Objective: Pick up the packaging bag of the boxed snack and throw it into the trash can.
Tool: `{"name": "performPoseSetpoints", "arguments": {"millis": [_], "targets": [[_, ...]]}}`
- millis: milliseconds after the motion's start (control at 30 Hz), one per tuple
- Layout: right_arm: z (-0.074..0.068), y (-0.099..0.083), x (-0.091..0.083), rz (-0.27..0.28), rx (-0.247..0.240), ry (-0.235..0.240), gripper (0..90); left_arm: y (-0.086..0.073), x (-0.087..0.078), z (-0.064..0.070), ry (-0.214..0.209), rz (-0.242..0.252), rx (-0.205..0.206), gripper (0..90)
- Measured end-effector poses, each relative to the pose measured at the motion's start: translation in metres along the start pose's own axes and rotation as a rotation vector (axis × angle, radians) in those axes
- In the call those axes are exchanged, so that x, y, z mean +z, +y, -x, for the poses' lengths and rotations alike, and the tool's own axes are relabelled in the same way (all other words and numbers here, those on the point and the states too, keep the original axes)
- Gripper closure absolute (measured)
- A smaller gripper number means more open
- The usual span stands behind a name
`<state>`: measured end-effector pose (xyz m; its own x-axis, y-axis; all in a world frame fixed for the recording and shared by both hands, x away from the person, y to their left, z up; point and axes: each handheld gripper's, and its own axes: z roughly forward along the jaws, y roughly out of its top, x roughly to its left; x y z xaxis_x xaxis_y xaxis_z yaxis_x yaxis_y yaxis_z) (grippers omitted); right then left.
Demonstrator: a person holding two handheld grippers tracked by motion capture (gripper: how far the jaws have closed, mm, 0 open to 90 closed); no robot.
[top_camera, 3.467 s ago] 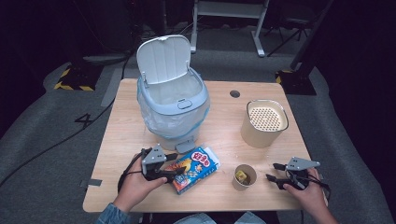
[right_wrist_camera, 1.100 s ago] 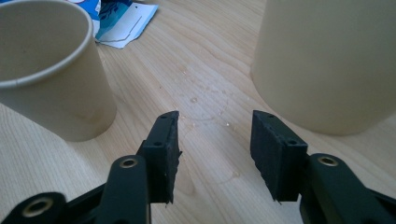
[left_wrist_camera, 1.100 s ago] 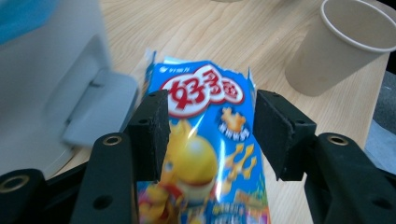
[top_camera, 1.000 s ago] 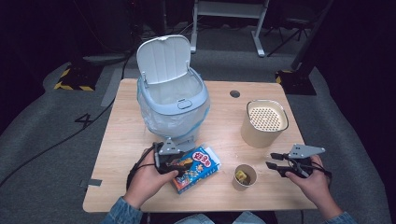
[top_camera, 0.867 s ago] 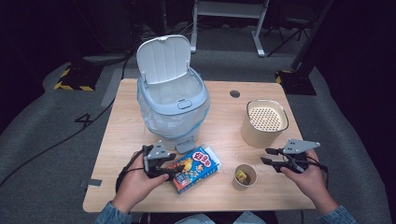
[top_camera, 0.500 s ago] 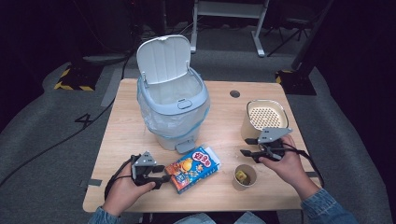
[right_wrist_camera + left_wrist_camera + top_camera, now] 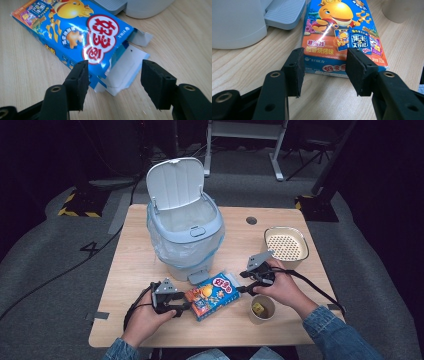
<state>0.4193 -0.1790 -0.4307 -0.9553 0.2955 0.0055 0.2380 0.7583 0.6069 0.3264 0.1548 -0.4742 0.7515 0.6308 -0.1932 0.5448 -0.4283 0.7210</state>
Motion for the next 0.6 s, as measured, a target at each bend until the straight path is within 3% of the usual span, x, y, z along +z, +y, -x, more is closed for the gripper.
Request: {"name": "performPoseSetpoints", "arguments": {"millis": [33,67,300,433,600], "targets": [[0.0,0.0,0.0,0.0,0.0,0.0,40.0,0.0,0.0,0.0,0.0,0.0,0.0,49.8],[0.003,0.001,0.007,-0.002,0.01,0.033,39.7,0.0,0.001,0.0,0.001,0.003,0.003,49.7],[0.008,0.0,0.028,-0.037,0.028,0.13,43.1,0.001,0.003,0.001,0.006,0.013,0.009,49.7],[0.009,-0.001,0.034,-0.053,0.034,0.2,53.5,0.0,0.003,0.002,0.009,0.015,0.011,49.6],[0.013,0.0,0.024,-0.042,0.024,0.207,77.4,0.0,0.003,0.002,0.013,0.011,0.014,49.6]]}}
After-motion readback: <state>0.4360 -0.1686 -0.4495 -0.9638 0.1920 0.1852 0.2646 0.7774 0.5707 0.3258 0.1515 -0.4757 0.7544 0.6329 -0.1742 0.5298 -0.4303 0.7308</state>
